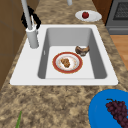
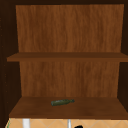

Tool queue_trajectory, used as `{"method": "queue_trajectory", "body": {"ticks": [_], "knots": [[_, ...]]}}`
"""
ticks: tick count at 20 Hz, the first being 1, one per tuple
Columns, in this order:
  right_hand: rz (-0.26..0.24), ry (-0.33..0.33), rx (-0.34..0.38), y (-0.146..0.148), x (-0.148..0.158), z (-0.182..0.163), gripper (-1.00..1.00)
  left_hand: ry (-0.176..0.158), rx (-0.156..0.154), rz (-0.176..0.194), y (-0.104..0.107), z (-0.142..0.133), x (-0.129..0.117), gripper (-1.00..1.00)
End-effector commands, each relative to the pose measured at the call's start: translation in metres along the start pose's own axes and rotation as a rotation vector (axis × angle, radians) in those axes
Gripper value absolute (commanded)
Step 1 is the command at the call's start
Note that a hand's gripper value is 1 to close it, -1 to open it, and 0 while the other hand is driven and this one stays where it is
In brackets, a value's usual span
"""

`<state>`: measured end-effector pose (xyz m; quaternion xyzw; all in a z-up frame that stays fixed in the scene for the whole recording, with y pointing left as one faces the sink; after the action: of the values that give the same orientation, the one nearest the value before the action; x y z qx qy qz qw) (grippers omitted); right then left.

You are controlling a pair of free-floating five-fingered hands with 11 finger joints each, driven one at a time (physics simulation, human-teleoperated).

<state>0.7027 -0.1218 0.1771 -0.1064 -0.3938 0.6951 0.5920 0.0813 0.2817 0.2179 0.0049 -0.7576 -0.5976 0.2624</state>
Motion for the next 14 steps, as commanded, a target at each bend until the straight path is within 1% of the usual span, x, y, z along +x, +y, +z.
{"method": "queue_trajectory", "body": {"ticks": [1, 11, 14], "knots": [[-0.03, -0.029, -0.05, 0.027, -0.024, -0.001, 1.0, 0.0, 0.0, 0.0, 0.0, 0.0, 0.0, 0.0], [-0.091, -0.061, -0.059, 0.032, -0.024, -0.006, 1.0, 0.0, 0.0, 0.0, 0.0, 0.0, 0.0, 0.0], [-0.104, -0.051, -0.071, 0.038, -0.024, -0.006, 1.0, 0.0, 0.0, 0.0, 0.0, 0.0, 0.0, 0.0]]}}
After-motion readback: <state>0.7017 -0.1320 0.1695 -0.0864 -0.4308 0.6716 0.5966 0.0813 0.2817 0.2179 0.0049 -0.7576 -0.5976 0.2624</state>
